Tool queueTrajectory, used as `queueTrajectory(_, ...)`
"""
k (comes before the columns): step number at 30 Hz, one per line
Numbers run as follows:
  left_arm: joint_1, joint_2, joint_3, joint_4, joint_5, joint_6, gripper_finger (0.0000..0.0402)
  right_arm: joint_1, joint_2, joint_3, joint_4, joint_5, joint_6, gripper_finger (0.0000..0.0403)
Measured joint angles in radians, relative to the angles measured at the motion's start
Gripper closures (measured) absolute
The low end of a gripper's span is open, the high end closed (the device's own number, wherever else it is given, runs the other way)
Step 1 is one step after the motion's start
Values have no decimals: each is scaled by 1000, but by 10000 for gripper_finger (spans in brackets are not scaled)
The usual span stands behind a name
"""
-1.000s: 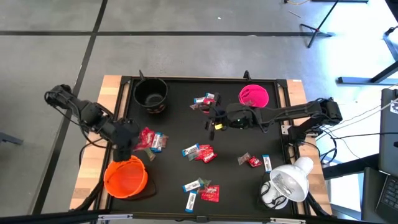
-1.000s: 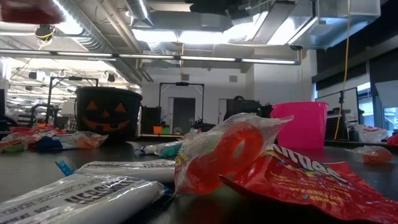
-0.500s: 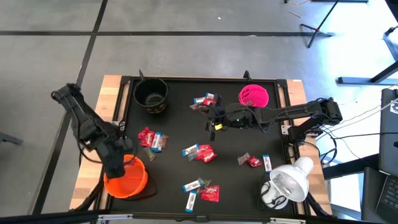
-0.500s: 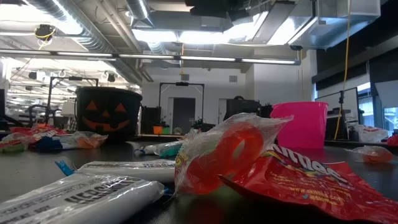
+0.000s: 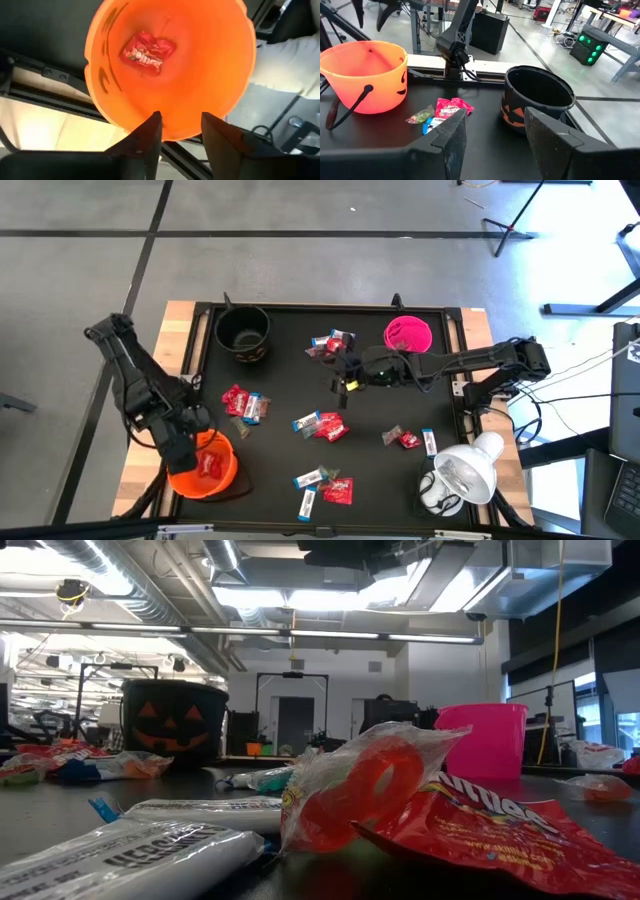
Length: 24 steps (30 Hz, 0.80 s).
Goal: Sort candy
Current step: Put the white chocolate bar into the black bucket
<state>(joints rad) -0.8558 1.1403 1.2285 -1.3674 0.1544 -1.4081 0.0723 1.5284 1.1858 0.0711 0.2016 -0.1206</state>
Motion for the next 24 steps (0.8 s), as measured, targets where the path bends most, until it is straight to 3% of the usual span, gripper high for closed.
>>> queueTrajectory(4,32,-40,0,-1,-159,67,266,0,0,0,-2,-22,-15,210)
queueTrajectory(8,59,-69,0,-6,-445,231,267,0,0,0,-18,-72,-19,210)
queueTrajectory(10,73,-81,0,-12,-539,312,267,0,-3,0,-24,-113,-18,210)
queueTrajectory(15,146,-132,-71,29,-587,471,268,0,-34,-23,-15,-167,-10,210)
queueTrajectory(24,298,-361,-409,348,-530,612,268,-1,-146,-140,-62,-111,49,210)
